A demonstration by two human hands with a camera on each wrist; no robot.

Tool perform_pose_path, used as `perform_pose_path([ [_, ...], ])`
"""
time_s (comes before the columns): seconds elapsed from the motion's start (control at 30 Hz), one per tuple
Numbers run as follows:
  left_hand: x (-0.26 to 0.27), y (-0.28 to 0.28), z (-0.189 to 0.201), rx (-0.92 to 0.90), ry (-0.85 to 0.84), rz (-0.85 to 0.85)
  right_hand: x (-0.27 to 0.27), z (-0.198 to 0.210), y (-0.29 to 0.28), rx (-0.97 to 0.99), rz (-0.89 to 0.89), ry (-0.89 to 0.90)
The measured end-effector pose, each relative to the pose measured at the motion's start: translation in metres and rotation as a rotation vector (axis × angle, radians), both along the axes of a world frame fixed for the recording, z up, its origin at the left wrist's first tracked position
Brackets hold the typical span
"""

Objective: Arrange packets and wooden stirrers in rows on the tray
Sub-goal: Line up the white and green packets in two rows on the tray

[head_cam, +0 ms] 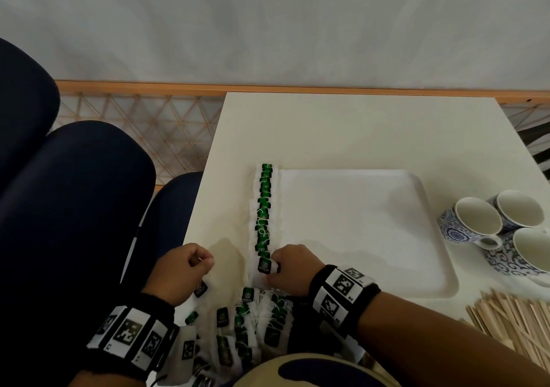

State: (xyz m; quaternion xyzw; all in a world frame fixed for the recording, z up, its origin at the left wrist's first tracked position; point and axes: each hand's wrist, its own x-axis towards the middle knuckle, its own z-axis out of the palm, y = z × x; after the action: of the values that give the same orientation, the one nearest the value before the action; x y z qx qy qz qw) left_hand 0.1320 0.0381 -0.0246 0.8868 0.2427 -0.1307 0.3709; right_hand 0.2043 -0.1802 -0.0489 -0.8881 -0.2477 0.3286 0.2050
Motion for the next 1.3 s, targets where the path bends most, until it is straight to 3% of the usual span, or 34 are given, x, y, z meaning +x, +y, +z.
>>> perform_pose_path([
  [0.23,-0.004,-0.001,-0.012,0.323,0.304,-0.099,-0.003,0.0,0.008,-0.039,-0.002,-0.03],
  [0.57,-0.002,-0.006,-0.018,0.408,0.358,-0.201,0.004,0.005,0.013,-0.025,-0.055,-0.06],
  [0.73,-0.003,-0.001,-0.016,0.19,0.22,-0.136,0.001,0.015,0.009,0.095,-0.132,-0.096],
  [0.93,0.003,-0.012,0.008,-0.424,0.029,0.015,0.003,0.028,0.009,0.422,-0.102,0.144],
  [1.3,0.012,-0.026,0.027,-0.618,-0.049,-0.036,0.002,0.034,0.009,0.601,-0.281,0.393],
])
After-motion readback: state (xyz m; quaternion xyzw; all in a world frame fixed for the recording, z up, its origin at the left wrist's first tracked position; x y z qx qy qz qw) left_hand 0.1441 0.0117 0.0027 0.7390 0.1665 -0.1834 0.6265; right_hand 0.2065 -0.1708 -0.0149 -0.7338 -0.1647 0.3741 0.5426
